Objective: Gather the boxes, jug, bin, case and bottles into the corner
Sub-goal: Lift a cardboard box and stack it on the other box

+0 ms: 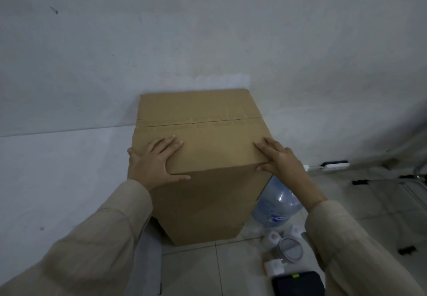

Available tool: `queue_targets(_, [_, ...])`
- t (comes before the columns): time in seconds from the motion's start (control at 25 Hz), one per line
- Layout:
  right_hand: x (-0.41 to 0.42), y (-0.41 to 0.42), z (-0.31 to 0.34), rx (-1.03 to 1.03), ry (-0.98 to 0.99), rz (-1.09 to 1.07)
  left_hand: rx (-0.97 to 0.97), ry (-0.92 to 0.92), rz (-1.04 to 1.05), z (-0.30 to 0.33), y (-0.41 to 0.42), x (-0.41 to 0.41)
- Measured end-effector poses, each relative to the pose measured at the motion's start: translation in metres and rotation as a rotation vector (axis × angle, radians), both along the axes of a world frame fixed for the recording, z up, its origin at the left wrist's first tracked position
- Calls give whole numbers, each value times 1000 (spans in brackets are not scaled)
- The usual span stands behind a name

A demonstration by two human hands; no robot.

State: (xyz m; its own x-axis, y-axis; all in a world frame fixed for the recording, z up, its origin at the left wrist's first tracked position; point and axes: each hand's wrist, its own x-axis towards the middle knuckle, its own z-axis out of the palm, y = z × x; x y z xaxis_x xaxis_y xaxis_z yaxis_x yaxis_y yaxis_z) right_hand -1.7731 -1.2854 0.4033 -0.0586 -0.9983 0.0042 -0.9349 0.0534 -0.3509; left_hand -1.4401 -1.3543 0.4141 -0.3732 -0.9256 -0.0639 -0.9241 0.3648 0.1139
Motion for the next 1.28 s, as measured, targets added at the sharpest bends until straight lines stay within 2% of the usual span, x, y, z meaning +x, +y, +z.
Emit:
queue_targets(0.36, [3, 2, -9, -60, 68, -2, -155, 93, -9, -5, -5, 3])
queue_targets(0.48, [7, 6, -14, -87, -33, 26, -177, 75, -21, -9, -7, 6])
queue_targets(0.72, [9, 6, -6, -16, -156, 47, -37, 39, 42, -9, -3, 0])
queue_targets(0.88, [0, 20, -2, 37, -207, 134, -99, 11, 113, -25, 32, -27])
queue_targets(1.04, [-36, 65, -17, 25, -352, 89, -204, 175, 47, -36, 72, -74])
queue_targets(1.16, [-80, 106, -49, 125, -426, 23, -256, 331, -43, -50, 106, -122])
queue_targets(1.28, [-119, 144, -89, 202, -458, -65, -140, 406, -80, -81, 143, -171])
